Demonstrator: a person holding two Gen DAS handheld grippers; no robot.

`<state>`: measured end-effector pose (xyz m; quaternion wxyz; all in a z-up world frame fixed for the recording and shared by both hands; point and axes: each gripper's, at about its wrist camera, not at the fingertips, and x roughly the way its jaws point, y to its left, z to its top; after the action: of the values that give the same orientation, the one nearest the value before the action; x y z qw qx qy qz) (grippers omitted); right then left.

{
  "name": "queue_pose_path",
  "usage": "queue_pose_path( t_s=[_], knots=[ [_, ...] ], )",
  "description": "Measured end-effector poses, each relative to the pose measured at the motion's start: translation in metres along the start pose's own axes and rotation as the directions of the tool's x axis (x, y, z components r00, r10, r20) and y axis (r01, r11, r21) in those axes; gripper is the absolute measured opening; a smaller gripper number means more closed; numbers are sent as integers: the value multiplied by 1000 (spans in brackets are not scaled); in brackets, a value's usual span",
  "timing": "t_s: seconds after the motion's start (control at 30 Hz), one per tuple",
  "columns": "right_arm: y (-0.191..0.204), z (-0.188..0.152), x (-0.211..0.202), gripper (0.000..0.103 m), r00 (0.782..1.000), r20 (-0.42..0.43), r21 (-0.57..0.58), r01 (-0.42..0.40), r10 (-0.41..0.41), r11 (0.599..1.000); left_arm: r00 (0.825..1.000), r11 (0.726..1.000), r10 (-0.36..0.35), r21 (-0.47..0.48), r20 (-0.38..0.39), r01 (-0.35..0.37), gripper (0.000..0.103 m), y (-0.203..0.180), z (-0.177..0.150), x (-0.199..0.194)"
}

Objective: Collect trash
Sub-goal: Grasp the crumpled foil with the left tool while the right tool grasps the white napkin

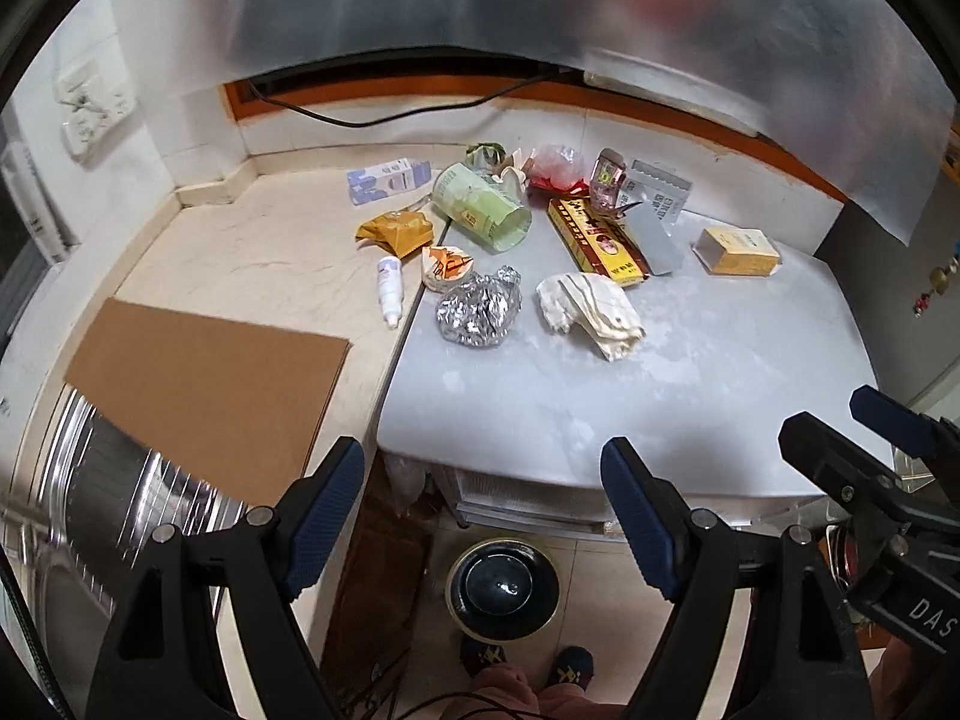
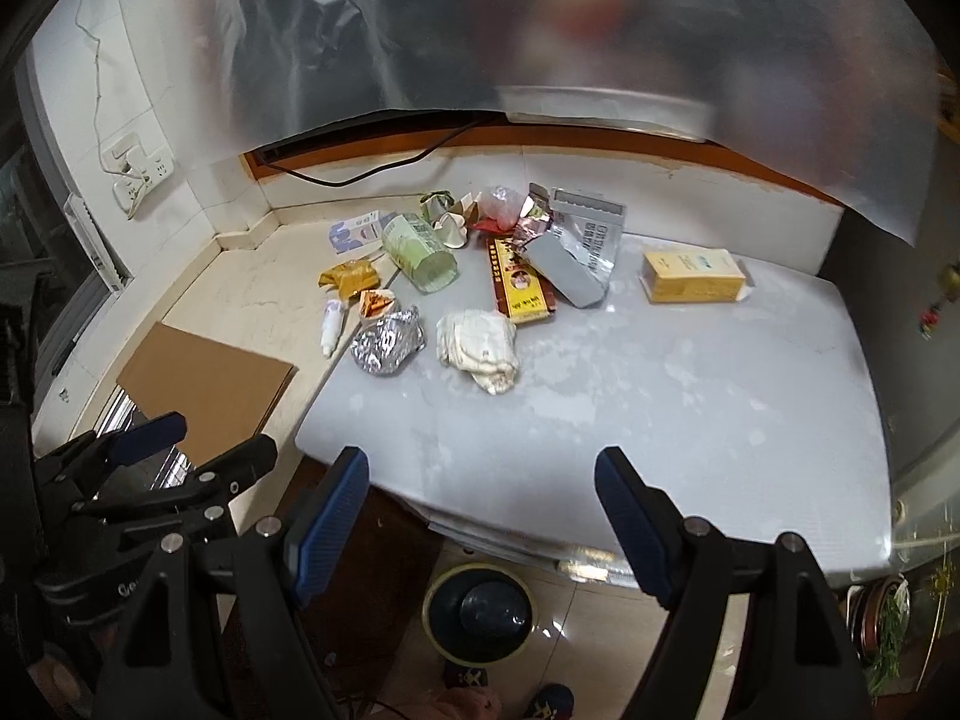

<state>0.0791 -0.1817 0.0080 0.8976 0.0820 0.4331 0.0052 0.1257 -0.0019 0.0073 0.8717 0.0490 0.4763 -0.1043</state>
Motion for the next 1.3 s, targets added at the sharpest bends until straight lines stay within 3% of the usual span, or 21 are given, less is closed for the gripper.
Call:
queue_pose_path(
  t_s=[0.27,0.47,0.63,0.8,0.97,1.0,1.07,1.1,1.3],
  knots=[
    [-20,49,75,79,995,-55,100,-79,84,992,997,998,-48,37,-52,50,80,7,46,64],
    [-30,71,143,79,981,-127,157,-123,144,980,991,996,-93,-1,-95,93,80,13,68,113],
    [-27,79,183,79,969,-182,152,-141,168,978,986,994,-110,-40,-125,105,80,24,81,147],
    [-23,79,209,79,957,-241,137,-131,162,982,973,983,-168,-95,-161,155,80,35,86,170],
    [-22,76,228,78,949,-282,115,-113,141,987,966,981,-180,-107,-184,162,80,38,91,188],
    [-22,75,231,78,948,-289,115,-107,136,988,965,981,-181,-110,-191,162,80,38,92,193],
    [-23,73,236,64,943,-304,122,-107,140,987,962,981,-182,-110,-203,162,80,38,94,200],
    [-23,70,239,62,936,-315,135,-120,157,984,961,981,-179,-107,-209,159,80,37,95,204],
    [-21,64,232,49,943,-291,119,-129,159,984,954,982,-179,-104,-239,158,79,32,99,221]
  ],
)
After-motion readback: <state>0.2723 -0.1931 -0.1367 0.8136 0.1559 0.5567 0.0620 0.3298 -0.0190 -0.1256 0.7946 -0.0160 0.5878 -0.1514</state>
